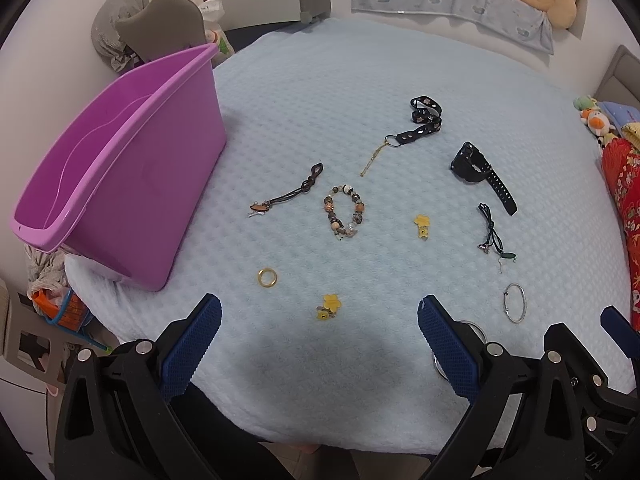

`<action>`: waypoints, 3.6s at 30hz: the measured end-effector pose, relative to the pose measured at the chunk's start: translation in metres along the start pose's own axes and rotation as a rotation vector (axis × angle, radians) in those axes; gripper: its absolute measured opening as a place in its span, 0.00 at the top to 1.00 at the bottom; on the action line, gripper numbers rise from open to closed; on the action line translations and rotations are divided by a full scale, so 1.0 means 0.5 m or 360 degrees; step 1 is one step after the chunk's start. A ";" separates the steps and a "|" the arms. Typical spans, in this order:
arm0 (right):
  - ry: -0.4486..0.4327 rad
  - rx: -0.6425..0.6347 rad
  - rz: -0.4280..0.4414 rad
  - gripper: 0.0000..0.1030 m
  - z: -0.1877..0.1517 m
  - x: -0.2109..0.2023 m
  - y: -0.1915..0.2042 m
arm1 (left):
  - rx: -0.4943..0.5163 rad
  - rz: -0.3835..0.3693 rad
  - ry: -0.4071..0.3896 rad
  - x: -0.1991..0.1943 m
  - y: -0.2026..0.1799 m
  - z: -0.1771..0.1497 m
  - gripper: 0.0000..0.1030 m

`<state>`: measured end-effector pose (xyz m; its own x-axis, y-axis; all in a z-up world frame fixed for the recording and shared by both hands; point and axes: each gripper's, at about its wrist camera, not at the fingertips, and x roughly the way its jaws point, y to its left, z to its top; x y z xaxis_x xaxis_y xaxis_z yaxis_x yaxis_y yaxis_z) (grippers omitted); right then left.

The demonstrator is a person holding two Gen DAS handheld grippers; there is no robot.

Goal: Organize jewelry

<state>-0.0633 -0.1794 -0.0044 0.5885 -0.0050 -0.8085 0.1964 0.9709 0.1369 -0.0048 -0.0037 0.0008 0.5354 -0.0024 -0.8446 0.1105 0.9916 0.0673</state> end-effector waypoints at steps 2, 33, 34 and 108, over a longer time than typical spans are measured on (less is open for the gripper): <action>0.0000 0.0001 0.0001 0.09 0.000 0.000 0.002 | 0.0000 -0.0001 0.0001 0.000 0.000 0.000 0.06; 0.0050 0.0001 0.0038 0.10 -0.038 0.030 -0.030 | -0.0022 -0.0024 0.0044 0.048 0.011 -0.027 0.06; 0.0051 -0.0006 0.0033 0.10 -0.046 0.035 -0.036 | -0.0023 -0.0020 0.0052 0.056 0.013 -0.032 0.06; 0.0199 -0.0083 -0.0192 0.08 -0.071 0.314 -0.168 | -0.0054 -0.0040 0.0110 0.298 0.015 -0.092 0.05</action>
<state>-0.0150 -0.2535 -0.1631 0.4606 -0.0958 -0.8824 0.2167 0.9762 0.0072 0.0372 0.0095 -0.1492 0.4737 -0.0195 -0.8805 0.0941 0.9951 0.0286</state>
